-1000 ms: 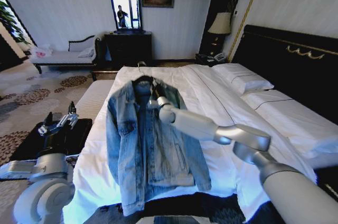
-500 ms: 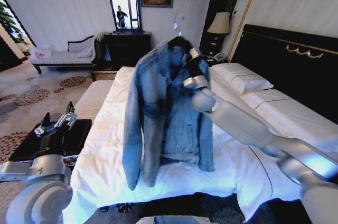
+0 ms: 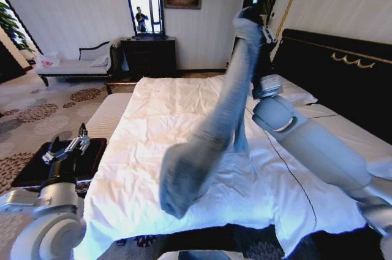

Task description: Pick up the clothes from the bed and hang them on the clothes hanger.

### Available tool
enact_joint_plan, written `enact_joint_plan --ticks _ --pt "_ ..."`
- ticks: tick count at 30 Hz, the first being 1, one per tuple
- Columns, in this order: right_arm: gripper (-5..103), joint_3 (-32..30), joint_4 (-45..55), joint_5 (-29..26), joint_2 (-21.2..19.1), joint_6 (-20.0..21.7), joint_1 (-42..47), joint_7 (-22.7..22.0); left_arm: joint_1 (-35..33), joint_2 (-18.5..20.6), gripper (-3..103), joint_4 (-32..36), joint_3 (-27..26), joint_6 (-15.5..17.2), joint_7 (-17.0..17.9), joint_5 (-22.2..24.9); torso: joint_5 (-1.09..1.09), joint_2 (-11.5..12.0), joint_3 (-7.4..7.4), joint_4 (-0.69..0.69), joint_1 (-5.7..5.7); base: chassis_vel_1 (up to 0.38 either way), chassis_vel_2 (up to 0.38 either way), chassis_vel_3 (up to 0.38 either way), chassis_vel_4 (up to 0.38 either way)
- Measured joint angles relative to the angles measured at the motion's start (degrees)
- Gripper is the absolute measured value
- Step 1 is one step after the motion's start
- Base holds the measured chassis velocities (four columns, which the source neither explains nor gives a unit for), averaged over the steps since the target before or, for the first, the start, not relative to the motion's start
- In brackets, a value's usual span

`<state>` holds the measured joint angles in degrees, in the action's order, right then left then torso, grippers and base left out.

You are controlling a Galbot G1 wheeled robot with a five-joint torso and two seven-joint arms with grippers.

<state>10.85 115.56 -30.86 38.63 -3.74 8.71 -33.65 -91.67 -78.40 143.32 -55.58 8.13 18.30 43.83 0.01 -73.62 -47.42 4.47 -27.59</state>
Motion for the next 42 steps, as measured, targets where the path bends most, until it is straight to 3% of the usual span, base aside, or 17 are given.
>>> enact_joint_plan --ticks 1,2,5,7,11,16,19,22,25,29,34,42 --pt "15 -0.30 1.75 -5.07 -0.57 -0.32 -0.59 0.34 -0.12 0.00 100 0.00 -0.30 0.05 0.03 0.15 0.00 0.00 0.00 0.01 0.00 0.000 0.000 0.000 0.000" --pt "15 -0.30 1.75 -5.07 -0.57 -0.32 -0.59 0.34 -0.12 0.00 100 0.00 -0.30 0.05 0.03 0.15 0.00 0.00 0.00 0.01 0.00 0.000 0.000 0.000 0.000" --pt "15 -0.87 5.96 -18.74 -2.18 -0.39 -2.49 1.32 -0.31 0.02 100 -0.01 -0.72 0.18 0.10 0.37 -0.02 0.00 0.00 0.00 0.00 0.000 0.000 0.000 0.000" --pt "15 -1.54 8.25 -24.92 -3.20 -0.14 -3.45 2.12 -0.34 -0.03 100 -0.01 -0.79 0.24 0.14 0.43 -0.02 0.00 0.00 0.00 0.00 0.000 0.000 0.000 0.000" --pt "15 -2.86 10.89 -29.40 -4.88 0.41 -3.37 2.84 -0.38 -0.36 100 -0.02 -0.80 0.26 0.16 0.48 -0.03 0.00 0.01 0.00 0.00 0.000 0.000 0.000 0.000" --pt "15 -5.38 12.58 -28.06 -5.73 -0.11 1.56 2.59 -0.72 -0.76 100 -0.03 -0.79 0.62 0.14 1.43 -0.01 0.00 0.00 -0.01 0.00 0.000 0.000 0.000 0.000" --pt "15 -9.97 13.64 -25.87 -5.35 -1.51 8.45 2.46 -1.33 -0.78 100 -0.04 -1.12 0.76 -0.08 2.21 -0.02 0.00 0.00 -0.01 0.00 0.000 0.000 0.000 0.000" --pt "15 -18.45 15.33 -22.94 -4.17 -3.23 20.79 3.45 -3.54 -0.82 100 -0.06 -3.12 -0.45 -0.42 1.99 0.03 0.01 0.00 -0.02 -0.01 0.000 0.000 0.000 0.000" --pt "15 -22.34 16.01 -21.32 -3.75 -4.34 25.01 4.34 -3.99 -0.78 100 -0.07 -4.06 -0.57 -0.58 2.04 0.00 0.01 0.00 -0.02 0.00 0.000 0.000 0.000 0.000" --pt "15 -33.73 18.02 -18.56 -1.22 -7.42 37.38 8.43 -4.97 -1.07 100 -0.08 -5.45 -1.48 -2.29 0.80 0.00 0.01 0.01 0.02 0.00 0.000 0.000 0.000 0.000" --pt "15 -39.67 19.81 -17.42 2.32 -9.25 45.19 12.19 -5.48 -1.45 100 -0.08 -5.64 -2.22 -3.19 0.56 -0.01 0.01 0.00 0.01 0.00 0.000 0.000 0.000 0.000" --pt "15 -42.32 21.68 -14.83 5.40 -9.73 50.96 14.96 -5.52 -1.60 100 -0.08 -6.57 -2.23 -3.26 2.43 -0.02 0.01 0.01 0.00 0.00 0.000 0.000 0.000 0.000"
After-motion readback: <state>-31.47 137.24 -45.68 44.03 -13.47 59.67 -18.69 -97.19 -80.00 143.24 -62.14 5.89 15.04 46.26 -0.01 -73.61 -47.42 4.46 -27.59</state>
